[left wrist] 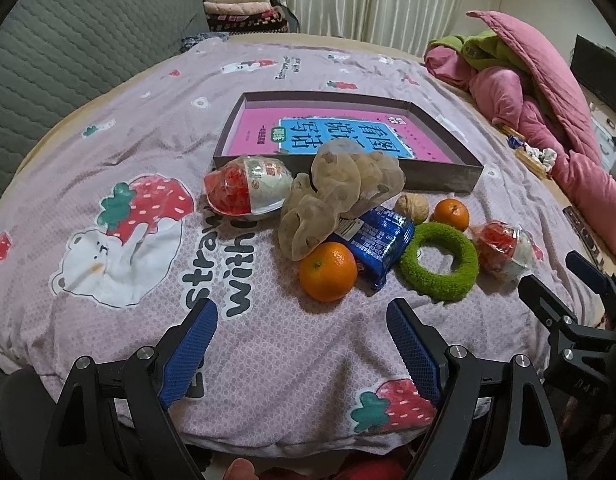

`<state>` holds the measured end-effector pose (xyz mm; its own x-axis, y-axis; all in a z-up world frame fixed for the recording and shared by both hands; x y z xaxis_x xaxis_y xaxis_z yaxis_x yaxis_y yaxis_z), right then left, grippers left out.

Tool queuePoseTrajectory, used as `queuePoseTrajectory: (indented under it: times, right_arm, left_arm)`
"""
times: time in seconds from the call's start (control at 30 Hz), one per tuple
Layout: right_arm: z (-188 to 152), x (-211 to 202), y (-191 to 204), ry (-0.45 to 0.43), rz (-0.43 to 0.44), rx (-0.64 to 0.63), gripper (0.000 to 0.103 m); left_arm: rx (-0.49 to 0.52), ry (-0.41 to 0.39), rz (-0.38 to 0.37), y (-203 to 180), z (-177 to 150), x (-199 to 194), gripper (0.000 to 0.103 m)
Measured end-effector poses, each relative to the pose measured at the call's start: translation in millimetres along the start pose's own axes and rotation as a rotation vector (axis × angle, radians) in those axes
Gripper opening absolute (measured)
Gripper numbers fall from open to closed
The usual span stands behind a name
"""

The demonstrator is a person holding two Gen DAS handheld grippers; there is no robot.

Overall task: Organize objects
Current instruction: 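Move the left tool toward the orange while the right tool approaches the clear egg capsule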

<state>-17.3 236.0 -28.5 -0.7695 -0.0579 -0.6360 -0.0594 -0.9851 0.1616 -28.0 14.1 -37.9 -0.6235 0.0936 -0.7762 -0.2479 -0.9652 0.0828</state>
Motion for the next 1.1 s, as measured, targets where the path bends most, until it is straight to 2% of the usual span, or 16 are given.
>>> queuePoseTrajectory:
  times: [0.27, 0.63, 0.9, 0.97, 1.1]
  right_arm:
    - [0.0, 12.7, -12.4, 0.049, 0.009, 0.011, 0.098]
    - [2.0, 35.8, -18.5, 0.115, 0.022, -0.023, 0.094]
    - [5.6, 55.4, -18.7, 0.166, 0.053, -0.043, 0.084]
    - [6.0, 58.9, -16.1, 0.173, 0.069, -0.051, 0.081]
    - [4.2, 64.5, -11.9, 0.187, 0.084, -0.071, 0.073]
  left_arm:
    - [-0.030, 0.026, -0.034, 5.6, 0.8, 19.0, 0.087]
    - [-0.108, 0.057, -0.133, 8.4, 2.2, 48.1, 0.087]
    - [-0.157, 0.052, -0.187, 6.7, 6.9, 54.4, 0.082]
    - [-0.166, 0.052, -0.186, 7.2, 8.0, 55.0, 0.076]
    - [-0.182, 0.052, -0.192, 7.4, 10.2, 55.8, 0.073]
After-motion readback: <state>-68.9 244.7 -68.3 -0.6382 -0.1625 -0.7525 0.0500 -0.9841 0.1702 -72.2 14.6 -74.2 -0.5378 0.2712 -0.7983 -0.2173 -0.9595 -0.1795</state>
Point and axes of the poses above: each gripper's, at about its wrist camera, not at the fingertips, and x roughly the way its jaws point, y to its left, z to its top, the point moved 4 cm from there along x, roughly the way its jaws point, and after that the axes turned 15 degrees about x, right-handed, at the moved point
